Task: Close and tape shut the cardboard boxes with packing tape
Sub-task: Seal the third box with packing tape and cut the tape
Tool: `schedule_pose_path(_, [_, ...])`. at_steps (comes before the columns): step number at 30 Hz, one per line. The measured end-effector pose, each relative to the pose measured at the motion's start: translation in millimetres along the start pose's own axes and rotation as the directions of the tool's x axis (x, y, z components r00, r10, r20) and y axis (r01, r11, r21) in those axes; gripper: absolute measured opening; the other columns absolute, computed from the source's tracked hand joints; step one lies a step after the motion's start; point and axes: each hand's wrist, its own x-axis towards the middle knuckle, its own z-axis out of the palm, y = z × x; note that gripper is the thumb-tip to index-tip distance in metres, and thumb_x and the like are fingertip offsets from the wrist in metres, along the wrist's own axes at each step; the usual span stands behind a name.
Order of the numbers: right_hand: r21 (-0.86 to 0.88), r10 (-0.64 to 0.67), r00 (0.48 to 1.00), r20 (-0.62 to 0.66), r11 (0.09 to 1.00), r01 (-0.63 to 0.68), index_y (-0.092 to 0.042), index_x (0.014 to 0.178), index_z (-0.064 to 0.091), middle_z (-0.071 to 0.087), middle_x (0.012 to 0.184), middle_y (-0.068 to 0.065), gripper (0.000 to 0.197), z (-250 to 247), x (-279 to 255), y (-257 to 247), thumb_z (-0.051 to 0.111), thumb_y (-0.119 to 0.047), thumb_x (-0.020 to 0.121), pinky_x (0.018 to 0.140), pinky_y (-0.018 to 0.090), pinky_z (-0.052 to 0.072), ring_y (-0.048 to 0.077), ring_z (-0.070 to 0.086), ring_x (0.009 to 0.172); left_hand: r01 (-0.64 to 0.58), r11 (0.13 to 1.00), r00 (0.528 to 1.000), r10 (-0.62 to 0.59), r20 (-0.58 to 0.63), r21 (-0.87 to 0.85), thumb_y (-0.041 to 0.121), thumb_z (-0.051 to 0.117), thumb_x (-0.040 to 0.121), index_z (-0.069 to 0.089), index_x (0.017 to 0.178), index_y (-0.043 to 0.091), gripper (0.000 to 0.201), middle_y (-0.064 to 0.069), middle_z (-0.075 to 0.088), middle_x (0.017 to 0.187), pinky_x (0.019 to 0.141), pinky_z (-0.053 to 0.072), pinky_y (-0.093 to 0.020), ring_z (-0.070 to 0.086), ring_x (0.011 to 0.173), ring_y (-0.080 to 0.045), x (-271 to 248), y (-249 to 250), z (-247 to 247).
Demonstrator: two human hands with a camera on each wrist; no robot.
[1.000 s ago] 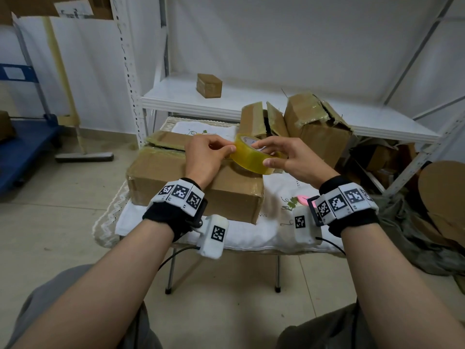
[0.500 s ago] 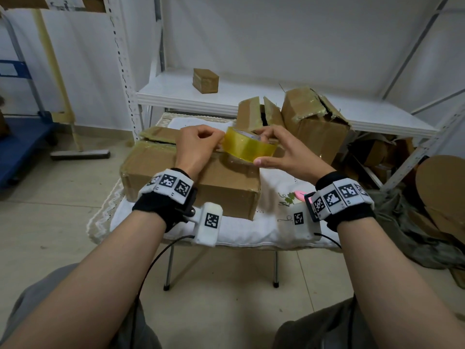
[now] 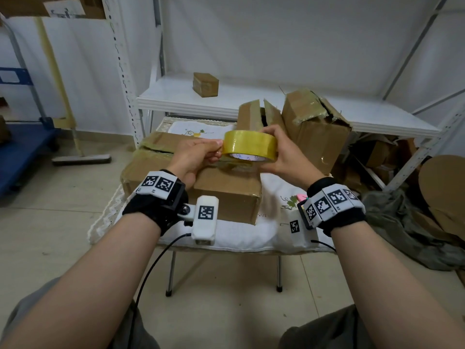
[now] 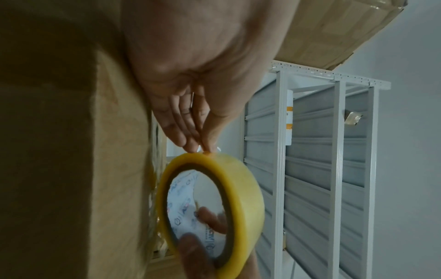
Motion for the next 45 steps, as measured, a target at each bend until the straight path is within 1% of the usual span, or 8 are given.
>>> schedule_pose_path(3, [0.016, -0.012, 0.986, -0.164, 1.000, 0.015, -0.017, 0.109, 0.044, 0.057, 0.108, 0.003, 0.043, -1, 4, -3, 0.077, -0.009, 0.083, 0.085, 0.033, 0.049, 0.025, 0.059, 0.104, 0.016, 1.000, 1.000, -0.016, 0.014, -0.005, 0.006, 0.066, 0.092, 0.071, 0.093, 0.004, 0.005, -0.001, 0.067, 0.065, 0.060, 0.054, -0.013, 0.063, 0.059, -0.006, -1, 4, 2])
schedule_pose_path(7, [0.062, -0.052, 0.983, -0.175, 0.996, 0.064, -0.015, 0.108, 0.040, 0.047, 0.093, 0.004, 0.033, 2, 3, -15, 0.059, -0.015, 0.080, 0.071, 0.036, 0.041, 0.019, 0.049, 0.083, 0.050, 0.998, 0.994, -0.053, 0.095, 0.033, 0.006, 0.057, 0.096, 0.068, 0.100, 0.007, 0.012, 0.000, 0.061, 0.068, 0.057, 0.050, -0.014, 0.057, 0.061, -0.007, 2, 18, 2])
schedule_pose_path(12, [-0.007, -0.084, 0.975, -0.207, 0.996, 0.084, -0.017, 0.110, 0.040, 0.047, 0.095, 0.000, 0.032, 8, 9, -25, 0.055, -0.003, 0.086, 0.071, 0.033, 0.038, 0.021, 0.049, 0.089, 0.029, 0.999, 0.999, -0.029, 0.032, 0.024, 0.003, 0.060, 0.094, 0.068, 0.089, 0.008, 0.011, 0.000, 0.061, 0.070, 0.058, 0.051, -0.014, 0.057, 0.060, -0.007, 0, 41, -11])
schedule_pose_path(16, [-0.180, 0.030, 0.929, -0.368, 0.978, -0.103, -0.012, 0.112, 0.053, 0.050, 0.109, 0.005, 0.036, -5, 14, -13, 0.062, 0.004, 0.081, 0.084, 0.034, 0.040, 0.024, 0.049, 0.105, 0.021, 1.000, 0.997, -0.022, -0.079, -0.015, 0.007, 0.067, 0.090, 0.069, 0.094, 0.007, 0.004, 0.001, 0.061, 0.074, 0.058, 0.050, -0.012, 0.057, 0.056, -0.003, 10, 61, -58])
schedule_pose_path(19, [-0.056, 0.074, 0.919, -0.387, 0.993, -0.103, -0.017, 0.102, 0.053, 0.056, 0.106, 0.011, 0.030, -5, 13, -14, 0.062, 0.003, 0.081, 0.083, 0.035, 0.045, 0.021, 0.053, 0.096, 0.072, 0.997, 0.992, -0.072, -0.105, -0.010, 0.008, 0.070, 0.089, 0.066, 0.106, 0.006, 0.017, 0.001, 0.061, 0.076, 0.057, 0.051, -0.012, 0.059, 0.056, -0.003, 12, 61, -85])
schedule_pose_path(28, [0.075, 0.002, 0.940, -0.341, 0.997, 0.025, -0.024, 0.097, 0.046, 0.049, 0.087, -0.008, 0.026, 19, 22, -39, 0.062, -0.010, 0.082, 0.071, 0.031, 0.042, 0.014, 0.050, 0.081, 0.084, 0.996, 0.986, -0.081, -0.143, 0.011, 0.010, 0.068, 0.091, 0.065, 0.085, 0.011, 0.006, 0.002, 0.059, 0.072, 0.056, 0.050, -0.011, 0.056, 0.056, -0.002, 12, 65, -121])
schedule_pose_path(37, [0.044, 0.139, 0.984, -0.111, 0.990, -0.135, -0.015, 0.119, 0.049, 0.056, 0.109, 0.015, 0.035, 34, 27, -27, 0.067, -0.009, 0.090, 0.094, 0.060, 0.050, 0.034, 0.059, 0.104, 0.156, 0.983, 0.960, -0.127, -0.248, 0.099, 0.021, 0.076, 0.086, 0.069, 0.086, 0.011, 0.012, 0.004, 0.063, 0.065, 0.051, 0.049, -0.013, 0.056, 0.055, -0.004, 32, 42, -145])
schedule_pose_path(45, [0.042, 0.107, 0.993, -0.050, 0.994, -0.105, -0.015, 0.120, 0.047, 0.051, 0.094, -0.002, 0.035, 39, 24, -32, 0.069, -0.016, 0.092, 0.081, 0.041, 0.051, 0.019, 0.053, 0.088, 0.191, 0.963, 0.937, -0.122, -0.326, 0.189, 0.018, 0.078, 0.084, 0.070, 0.088, 0.007, 0.014, 0.001, 0.061, 0.068, 0.045, 0.046, -0.013, 0.053, 0.055, -0.006, 46, 30, -151])
